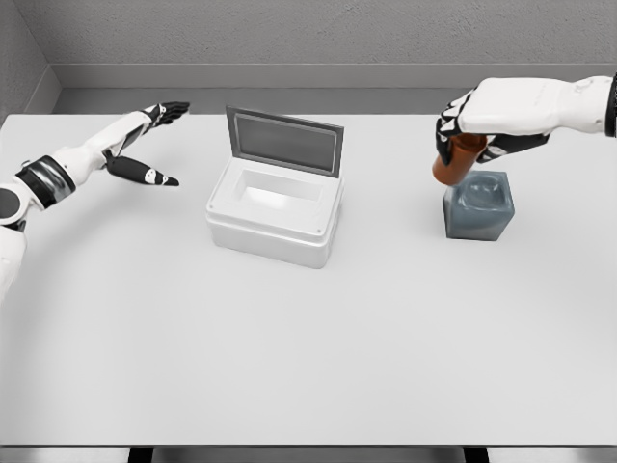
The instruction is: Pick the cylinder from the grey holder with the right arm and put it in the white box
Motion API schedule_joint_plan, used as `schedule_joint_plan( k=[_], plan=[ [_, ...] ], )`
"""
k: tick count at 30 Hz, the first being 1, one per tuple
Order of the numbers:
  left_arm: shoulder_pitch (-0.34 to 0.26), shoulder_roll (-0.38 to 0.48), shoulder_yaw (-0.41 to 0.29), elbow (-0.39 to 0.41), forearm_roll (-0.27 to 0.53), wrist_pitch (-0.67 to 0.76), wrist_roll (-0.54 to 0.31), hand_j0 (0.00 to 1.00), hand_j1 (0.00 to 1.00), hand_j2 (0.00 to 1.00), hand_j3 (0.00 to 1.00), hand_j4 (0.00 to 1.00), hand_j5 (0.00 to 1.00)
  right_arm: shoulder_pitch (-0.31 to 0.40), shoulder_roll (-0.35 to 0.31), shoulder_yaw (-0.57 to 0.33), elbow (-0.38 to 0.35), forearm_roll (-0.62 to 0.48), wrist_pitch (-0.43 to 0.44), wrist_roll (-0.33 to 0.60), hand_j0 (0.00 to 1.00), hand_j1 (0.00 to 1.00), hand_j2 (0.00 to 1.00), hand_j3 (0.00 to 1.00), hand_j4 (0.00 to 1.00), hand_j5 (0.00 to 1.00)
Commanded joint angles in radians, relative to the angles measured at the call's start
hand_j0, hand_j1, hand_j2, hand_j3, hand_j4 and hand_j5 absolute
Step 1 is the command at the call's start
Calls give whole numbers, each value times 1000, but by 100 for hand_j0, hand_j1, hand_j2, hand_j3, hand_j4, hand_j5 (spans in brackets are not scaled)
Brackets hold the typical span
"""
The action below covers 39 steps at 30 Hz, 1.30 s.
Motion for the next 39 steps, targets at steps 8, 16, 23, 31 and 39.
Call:
schedule_joint_plan(
  k=[8, 16, 23, 31, 39],
  plan=[
    [-8, 1, -20, 2, 8, 2, 0, 100, 100, 100, 100, 100, 100, -34, 88, 37, -29, -13, 3, -1, 43, 43, 43, 43, 43, 43],
    [-9, 1, -26, 3, 8, 2, 0, 100, 100, 100, 100, 100, 100, -61, 118, 57, -51, -13, 3, -1, 43, 43, 43, 43, 43, 43],
    [-9, 4, -26, 2, 8, 2, 0, 100, 100, 100, 100, 100, 100, -84, 155, 85, -97, -13, 3, -1, 43, 43, 43, 43, 43, 43],
    [-11, 7, -40, 0, 8, 2, 0, 100, 100, 100, 100, 100, 100, -97, 190, 108, -114, -13, 3, -1, 43, 43, 43, 43, 43, 43],
    [-15, 7, -40, -1, -27, 2, 0, 100, 100, 100, 100, 100, 100, -112, 233, 122, -95, -11, 3, -1, 43, 43, 43, 43, 43, 43]
  ],
)
